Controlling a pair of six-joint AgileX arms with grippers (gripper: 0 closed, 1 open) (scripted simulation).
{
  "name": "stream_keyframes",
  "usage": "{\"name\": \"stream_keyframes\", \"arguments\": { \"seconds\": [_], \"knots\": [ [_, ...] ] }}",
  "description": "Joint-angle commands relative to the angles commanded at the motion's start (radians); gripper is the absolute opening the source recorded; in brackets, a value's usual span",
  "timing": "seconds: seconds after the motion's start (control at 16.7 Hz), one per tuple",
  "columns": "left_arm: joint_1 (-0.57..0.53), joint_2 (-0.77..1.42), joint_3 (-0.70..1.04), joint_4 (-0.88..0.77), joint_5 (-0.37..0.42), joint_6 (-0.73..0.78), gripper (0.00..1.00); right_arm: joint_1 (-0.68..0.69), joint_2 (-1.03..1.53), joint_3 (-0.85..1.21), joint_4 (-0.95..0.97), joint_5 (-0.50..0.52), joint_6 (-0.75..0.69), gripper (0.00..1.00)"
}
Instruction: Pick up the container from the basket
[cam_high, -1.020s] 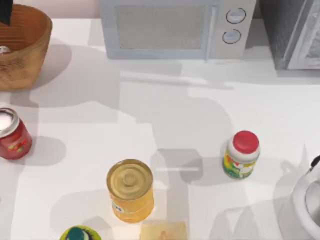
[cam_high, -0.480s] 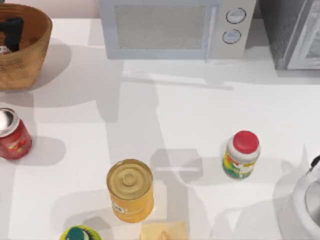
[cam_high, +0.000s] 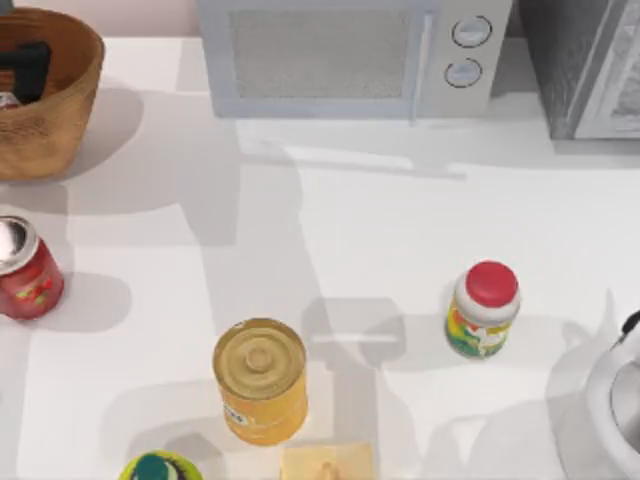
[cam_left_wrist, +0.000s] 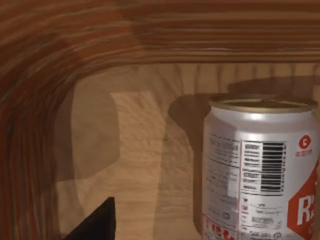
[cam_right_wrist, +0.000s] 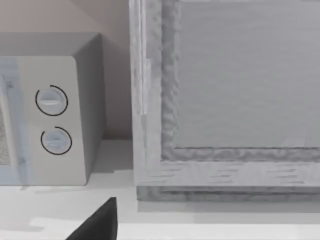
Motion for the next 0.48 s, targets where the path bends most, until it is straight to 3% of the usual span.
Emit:
{"name": "stream_keyframes", "arguments": {
  "seconds": [0.48],
  "knots": [
    [-0.004,0.03,-0.102,0.133,0.0,-0.004,1.0,0.0,0.0,0.0,0.0,0.0,0.0,1.0]
  ]
}}
